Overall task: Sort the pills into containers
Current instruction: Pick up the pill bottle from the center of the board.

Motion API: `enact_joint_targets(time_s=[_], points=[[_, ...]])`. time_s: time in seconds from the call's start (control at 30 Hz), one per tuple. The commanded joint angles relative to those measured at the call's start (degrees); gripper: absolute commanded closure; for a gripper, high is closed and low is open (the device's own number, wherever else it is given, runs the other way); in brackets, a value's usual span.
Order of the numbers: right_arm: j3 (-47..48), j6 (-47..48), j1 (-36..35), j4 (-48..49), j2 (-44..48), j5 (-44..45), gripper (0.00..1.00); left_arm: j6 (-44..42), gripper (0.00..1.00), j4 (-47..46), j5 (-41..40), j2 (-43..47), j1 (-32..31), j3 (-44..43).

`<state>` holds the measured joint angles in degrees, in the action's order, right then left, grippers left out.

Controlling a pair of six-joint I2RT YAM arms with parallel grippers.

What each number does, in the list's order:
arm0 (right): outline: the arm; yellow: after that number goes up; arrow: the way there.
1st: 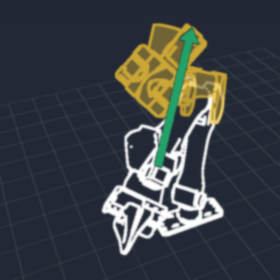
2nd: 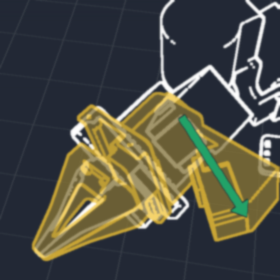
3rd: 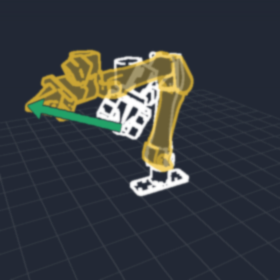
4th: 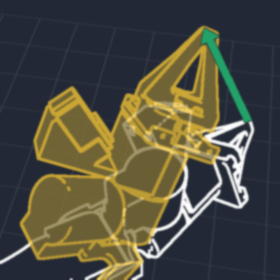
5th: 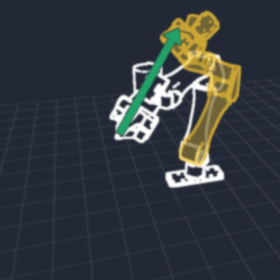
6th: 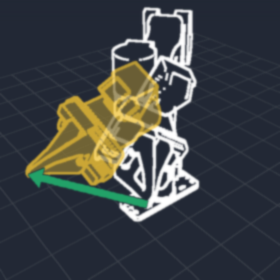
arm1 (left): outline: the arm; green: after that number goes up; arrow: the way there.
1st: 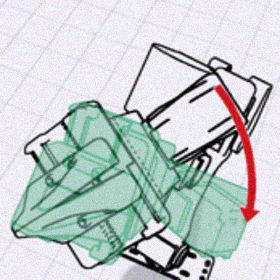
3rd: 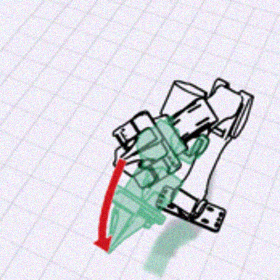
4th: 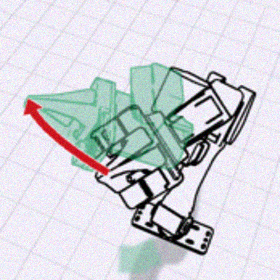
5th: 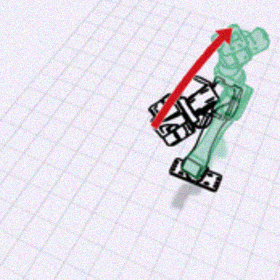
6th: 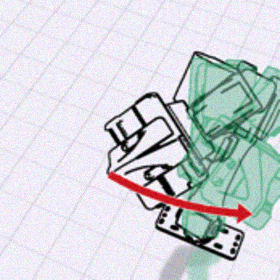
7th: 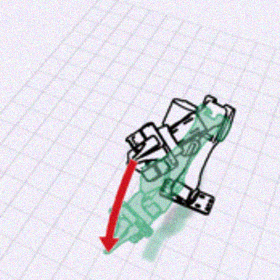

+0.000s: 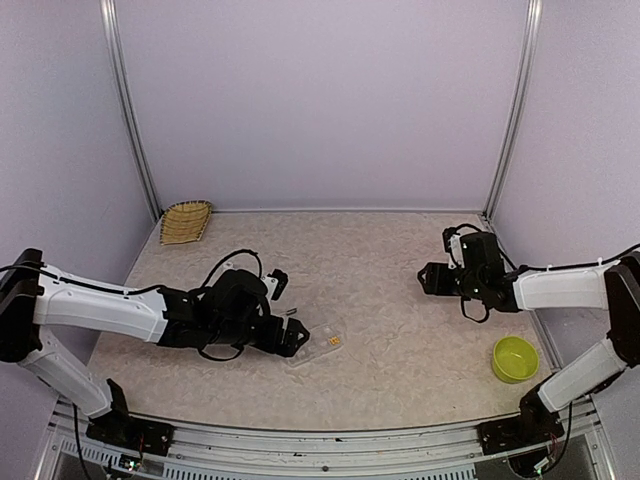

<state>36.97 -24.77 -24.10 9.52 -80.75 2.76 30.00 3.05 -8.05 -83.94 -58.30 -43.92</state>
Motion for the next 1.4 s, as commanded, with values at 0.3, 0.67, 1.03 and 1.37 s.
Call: enact_joint_targets(time_s=[0.3, 0.67, 1.03, 1.37], points=[[5.1, 2.3, 1.9, 1.3, -8.1, 1.4, 0.34, 0.0, 0.01, -2.0, 1.0, -3.2, -2.7, -2.2], [8.6, 3.1, 2.0, 0.5, -13.8, 7.8, 0.32, 0.1, 0.01, -2.3, 0.6, -3.1, -3.0, -2.3], [10.4, 4.7, 2.0, 1.9, -18.1, 11.1, 0.42, 0.0, 0.01, -2.2, 0.4, -3.2, -3.1, -2.5], [11.8, 6.2, 2.1, 2.8, -20.1, 13.0, 0.53, -0.4, 0.01, -2.3, 0.6, -4.2, -3.1, -3.3]])
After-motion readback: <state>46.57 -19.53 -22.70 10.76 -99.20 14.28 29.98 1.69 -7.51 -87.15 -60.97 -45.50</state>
